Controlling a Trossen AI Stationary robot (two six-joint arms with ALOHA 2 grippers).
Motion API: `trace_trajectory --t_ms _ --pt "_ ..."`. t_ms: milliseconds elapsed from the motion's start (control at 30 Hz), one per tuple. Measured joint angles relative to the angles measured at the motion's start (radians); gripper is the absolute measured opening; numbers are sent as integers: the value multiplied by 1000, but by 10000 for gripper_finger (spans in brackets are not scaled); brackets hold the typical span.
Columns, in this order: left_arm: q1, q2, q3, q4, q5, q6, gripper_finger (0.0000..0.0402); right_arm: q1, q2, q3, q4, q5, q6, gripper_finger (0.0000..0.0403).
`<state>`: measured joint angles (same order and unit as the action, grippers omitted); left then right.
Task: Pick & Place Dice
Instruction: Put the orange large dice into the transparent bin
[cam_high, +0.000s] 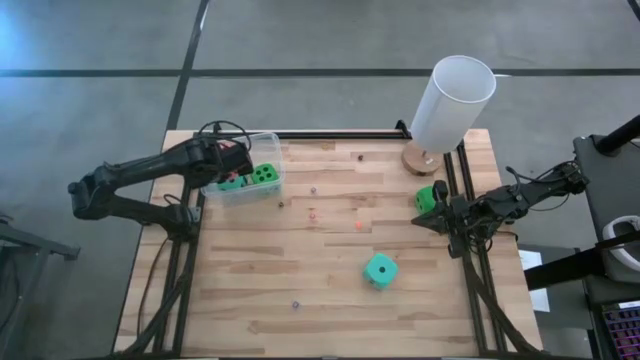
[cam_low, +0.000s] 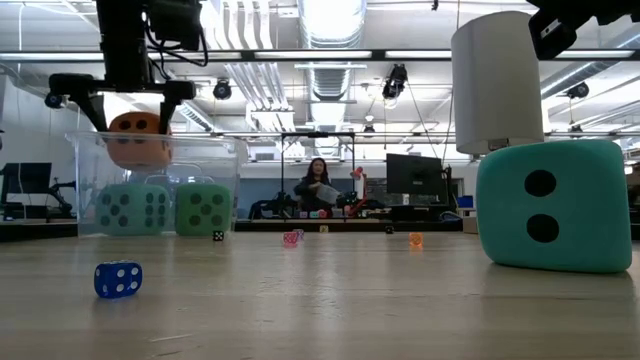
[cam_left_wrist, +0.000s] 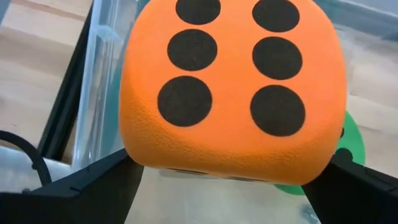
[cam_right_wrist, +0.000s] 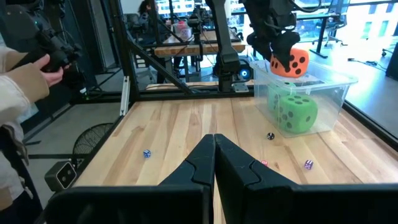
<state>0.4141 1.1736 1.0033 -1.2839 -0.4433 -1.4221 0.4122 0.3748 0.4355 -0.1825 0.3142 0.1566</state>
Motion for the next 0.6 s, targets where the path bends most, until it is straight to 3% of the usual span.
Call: trace_trajectory --t_ms 367,600 --pt "38 0 165 -90 -16 -27 399 0 0 0 0 0 0 8" --pt "83 0 176 -81 -141 -26 399 0 0 0 0 0 0 8"
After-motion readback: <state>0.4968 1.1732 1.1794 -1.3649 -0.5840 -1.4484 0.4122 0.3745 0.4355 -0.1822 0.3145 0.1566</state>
